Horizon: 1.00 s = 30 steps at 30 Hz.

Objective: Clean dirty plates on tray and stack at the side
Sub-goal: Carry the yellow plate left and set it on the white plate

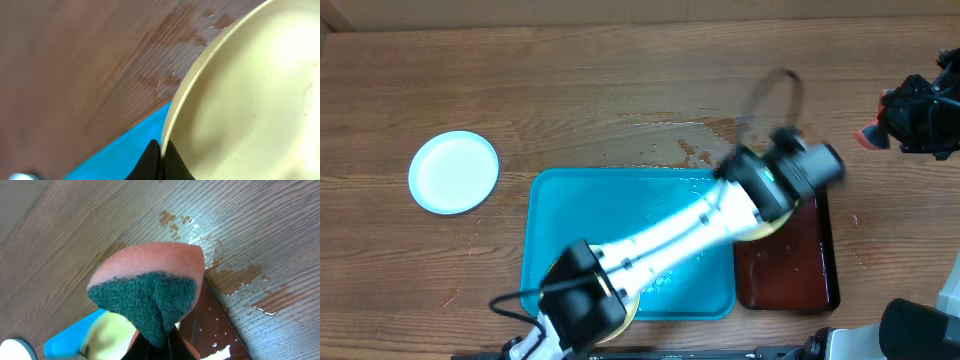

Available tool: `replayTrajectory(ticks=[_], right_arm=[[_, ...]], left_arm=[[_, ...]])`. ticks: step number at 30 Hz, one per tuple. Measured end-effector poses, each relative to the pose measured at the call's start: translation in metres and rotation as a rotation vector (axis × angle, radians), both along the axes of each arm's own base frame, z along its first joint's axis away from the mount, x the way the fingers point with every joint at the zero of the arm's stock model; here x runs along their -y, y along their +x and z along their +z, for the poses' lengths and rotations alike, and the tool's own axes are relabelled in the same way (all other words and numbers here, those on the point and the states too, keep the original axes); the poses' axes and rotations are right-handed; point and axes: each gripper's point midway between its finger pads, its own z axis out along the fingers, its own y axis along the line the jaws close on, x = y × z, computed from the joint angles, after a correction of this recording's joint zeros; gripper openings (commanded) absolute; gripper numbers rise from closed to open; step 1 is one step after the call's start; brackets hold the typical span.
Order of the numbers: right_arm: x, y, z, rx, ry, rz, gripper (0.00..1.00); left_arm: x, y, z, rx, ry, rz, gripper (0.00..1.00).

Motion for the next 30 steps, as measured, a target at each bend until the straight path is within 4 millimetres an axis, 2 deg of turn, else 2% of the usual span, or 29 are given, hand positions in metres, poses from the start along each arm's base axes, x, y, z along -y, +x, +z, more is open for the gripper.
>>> replayTrajectory(ticks=[4, 8, 14, 15, 18, 22, 26, 30], right_arm=[[0.000, 0.000, 0.000, 0.000, 0.000, 0.000, 0.04], [0.000, 0.000, 0.000, -0.001, 0.000, 0.000, 0.04], [-0.001, -0.004, -0.001, -0.016, 0.001, 0.006, 0.04], [-0.001, -0.004, -0.002, -0.019, 0.002, 0.007, 0.04], [-0.001, -0.005, -0.002, -0.020, 0.001, 0.011, 0.04], [-0.002, -0.007, -0.003, -0.029, 0.002, 0.017, 0.04], [-0.003, -0.011, -0.004, -0.047, 0.005, 0.021, 0.04], [-0.004, -0.014, -0.005, -0.058, 0.008, 0.023, 0.04]], left_arm=[[-0.037, 0.038, -0.011, -0.133, -0.146, 0.162, 0.04], [-0.079, 0.067, 0.002, -0.215, -0.307, 0.302, 0.04], [-0.194, 0.100, 0.034, -0.309, -0.529, 0.571, 0.05], [-0.232, 0.106, 0.038, -0.319, -0.571, 0.661, 0.05], [-0.282, 0.107, 0.036, -0.346, -0.613, 0.779, 0.05], [-0.338, 0.110, 0.036, -0.342, -0.667, 0.905, 0.05], [-0.384, 0.112, 0.033, -0.321, -0.739, 0.991, 0.05], [-0.425, 0.105, 0.013, -0.297, -0.811, 1.050, 0.05]])
